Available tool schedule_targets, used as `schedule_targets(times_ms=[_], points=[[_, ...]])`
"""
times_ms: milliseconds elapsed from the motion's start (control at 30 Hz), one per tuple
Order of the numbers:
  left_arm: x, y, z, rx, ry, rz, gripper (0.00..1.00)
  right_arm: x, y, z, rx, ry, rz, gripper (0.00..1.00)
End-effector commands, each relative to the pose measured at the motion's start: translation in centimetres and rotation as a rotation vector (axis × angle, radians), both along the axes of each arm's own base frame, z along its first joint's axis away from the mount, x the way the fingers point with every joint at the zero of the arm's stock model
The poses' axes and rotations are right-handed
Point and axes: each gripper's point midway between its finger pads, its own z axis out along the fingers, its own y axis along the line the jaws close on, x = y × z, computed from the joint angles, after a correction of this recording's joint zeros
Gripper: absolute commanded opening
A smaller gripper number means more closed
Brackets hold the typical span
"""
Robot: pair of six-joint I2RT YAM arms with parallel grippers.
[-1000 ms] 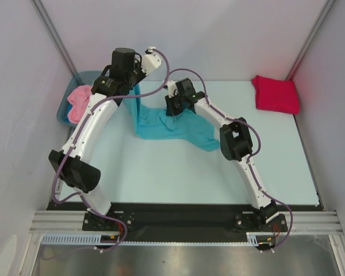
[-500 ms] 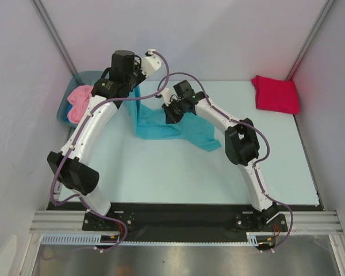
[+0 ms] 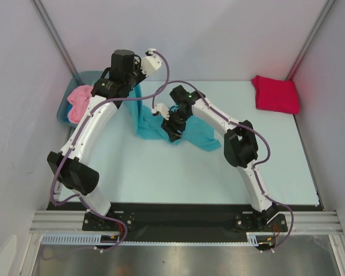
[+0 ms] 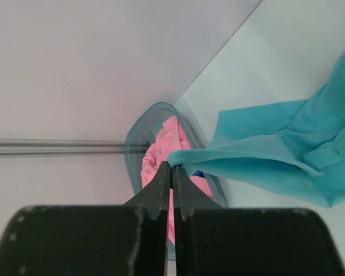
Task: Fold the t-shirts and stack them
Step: Flatten the tshirt out
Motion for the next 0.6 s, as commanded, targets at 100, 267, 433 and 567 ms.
schedule_targets(times_ms=[100,267,433,567], points=[[0.0,-0.5,3.5,-0.021,-0.103,-0.025,0.0,0.1,-3.6,-1.1,-0.096,0.021,-0.004,0.77],[0.3,-0.7,3.4,-0.031,-0.102,-0.029,0.01,6.0,-3.9,-0.4,-0.011,0.008,-0.274,0.75],[0.4,-0.8,3.1,-0.032,-0.096,-0.033,0.0,10.7,-4.8,0.5,0.1,0.057,-0.488,0.66],[0.5,-0.9,2.7,-0.03,-0.088,-0.036,0.0,10.9,-3.8,0.8,0.166,0.125,-0.529,0.62]])
